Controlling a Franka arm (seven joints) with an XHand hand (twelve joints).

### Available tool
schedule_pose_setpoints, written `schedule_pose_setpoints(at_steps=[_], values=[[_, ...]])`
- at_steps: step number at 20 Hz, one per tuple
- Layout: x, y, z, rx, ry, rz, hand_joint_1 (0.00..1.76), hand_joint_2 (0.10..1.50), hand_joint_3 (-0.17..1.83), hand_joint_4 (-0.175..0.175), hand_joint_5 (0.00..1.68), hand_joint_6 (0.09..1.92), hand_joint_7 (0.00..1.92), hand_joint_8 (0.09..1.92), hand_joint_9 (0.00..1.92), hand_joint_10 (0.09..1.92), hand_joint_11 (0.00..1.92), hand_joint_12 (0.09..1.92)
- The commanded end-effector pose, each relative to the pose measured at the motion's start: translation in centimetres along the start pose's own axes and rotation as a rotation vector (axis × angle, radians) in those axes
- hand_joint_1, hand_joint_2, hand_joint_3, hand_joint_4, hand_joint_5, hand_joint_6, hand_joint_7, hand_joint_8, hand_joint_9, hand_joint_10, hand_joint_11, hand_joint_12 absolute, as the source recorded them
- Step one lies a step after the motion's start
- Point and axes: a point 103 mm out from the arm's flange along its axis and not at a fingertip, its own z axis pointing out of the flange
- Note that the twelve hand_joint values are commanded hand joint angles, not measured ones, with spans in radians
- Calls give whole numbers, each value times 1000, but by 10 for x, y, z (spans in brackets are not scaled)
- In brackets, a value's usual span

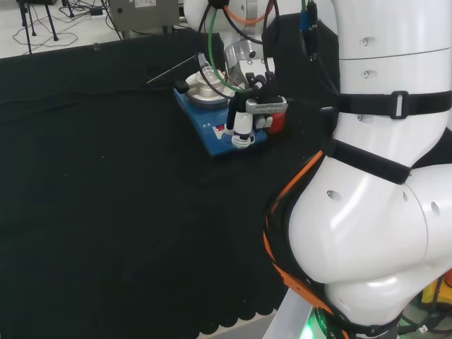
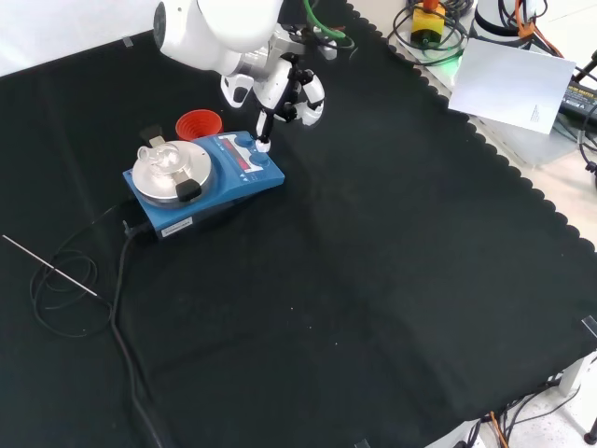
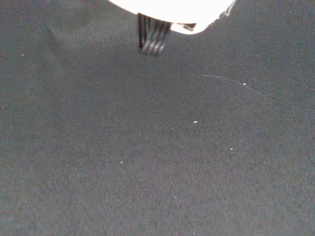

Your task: Turn on the heater.

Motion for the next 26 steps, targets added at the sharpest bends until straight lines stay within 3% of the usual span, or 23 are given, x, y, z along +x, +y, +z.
schedule_pose_setpoints(at_steps=[1,26], values=[[1,0,0,-13,0,3,1426,715,1030,-32,253,135,1701,1349,1822,1496,1739,1608],[3,7,-2,-7,-15,6,1426,714,1036,-33,276,112,1699,1350,1825,1494,1736,1605]])
